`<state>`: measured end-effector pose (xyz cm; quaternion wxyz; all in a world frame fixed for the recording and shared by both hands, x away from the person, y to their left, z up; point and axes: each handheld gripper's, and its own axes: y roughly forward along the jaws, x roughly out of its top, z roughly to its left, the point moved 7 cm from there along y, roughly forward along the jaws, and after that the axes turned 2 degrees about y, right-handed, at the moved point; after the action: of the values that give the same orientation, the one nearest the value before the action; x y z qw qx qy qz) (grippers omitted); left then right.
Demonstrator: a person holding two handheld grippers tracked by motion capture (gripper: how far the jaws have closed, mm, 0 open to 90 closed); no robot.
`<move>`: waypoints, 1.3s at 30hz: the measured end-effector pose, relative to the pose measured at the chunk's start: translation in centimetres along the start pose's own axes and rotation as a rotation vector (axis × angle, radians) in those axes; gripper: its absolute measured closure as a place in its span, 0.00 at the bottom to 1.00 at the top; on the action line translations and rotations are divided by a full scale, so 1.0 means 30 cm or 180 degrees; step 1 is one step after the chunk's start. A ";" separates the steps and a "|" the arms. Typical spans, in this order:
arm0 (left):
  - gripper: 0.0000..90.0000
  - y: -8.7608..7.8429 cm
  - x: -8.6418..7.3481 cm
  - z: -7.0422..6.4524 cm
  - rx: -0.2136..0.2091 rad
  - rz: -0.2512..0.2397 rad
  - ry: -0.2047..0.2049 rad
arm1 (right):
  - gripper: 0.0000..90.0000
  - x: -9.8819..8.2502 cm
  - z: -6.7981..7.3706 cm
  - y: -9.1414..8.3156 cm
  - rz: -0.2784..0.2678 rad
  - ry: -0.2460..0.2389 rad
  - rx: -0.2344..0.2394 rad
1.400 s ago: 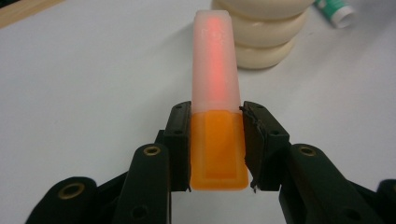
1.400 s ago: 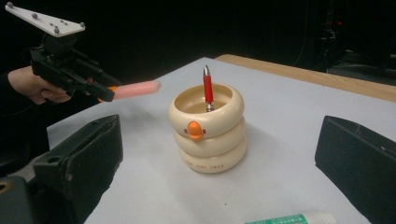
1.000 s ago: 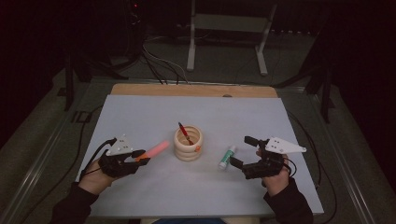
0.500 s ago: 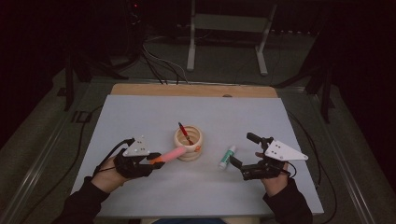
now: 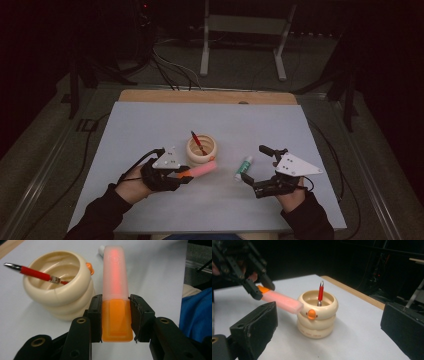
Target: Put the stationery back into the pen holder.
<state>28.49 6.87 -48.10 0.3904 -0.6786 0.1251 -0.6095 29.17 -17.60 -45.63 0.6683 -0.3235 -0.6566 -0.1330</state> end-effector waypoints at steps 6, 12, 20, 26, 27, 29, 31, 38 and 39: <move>0.73 0.050 0.034 -0.018 -0.0094 0.0070 0.0083 | 0.06 0.001 0.046 0.011 0.0049 -0.0295 -0.0067; 0.73 0.091 0.063 -0.039 -0.0181 0.0170 0.0191 | 0.19 -0.019 0.112 0.032 0.0225 -0.0787 -0.0085; 0.73 0.137 0.082 -0.050 -0.0270 0.0251 0.0214 | 0.51 -0.089 0.194 0.067 0.0702 -0.1735 -0.0178; 0.73 0.153 0.087 -0.052 -0.0304 0.0278 0.0186 | 0.57 -0.104 0.226 0.085 0.0783 -0.2342 -0.0419; 0.73 0.155 0.089 -0.054 -0.0302 0.0265 0.0164 | 0.62 -0.114 0.233 0.094 0.0815 -0.2593 -0.0501; 0.73 0.157 0.090 -0.054 -0.0304 0.0277 0.0172 | 0.63 -0.126 0.242 0.103 0.0826 -0.2811 -0.0540; 0.73 0.158 0.091 -0.054 -0.0305 0.0288 0.0162 | 0.67 -0.137 0.249 0.111 0.0857 -0.2992 -0.0586; 0.73 0.162 0.097 -0.057 -0.0345 0.0291 0.0126 | 0.73 -0.160 0.252 0.135 0.0965 -0.3621 -0.0875; 0.73 0.162 0.099 -0.058 -0.0356 0.0286 0.0129 | 0.74 -0.161 0.253 0.138 0.0960 -0.3694 -0.0880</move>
<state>29.03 1.07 -49.35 0.3762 -0.6805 0.1973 -0.5970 25.17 -11.06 -51.91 0.1652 -0.5161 -0.8369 0.0769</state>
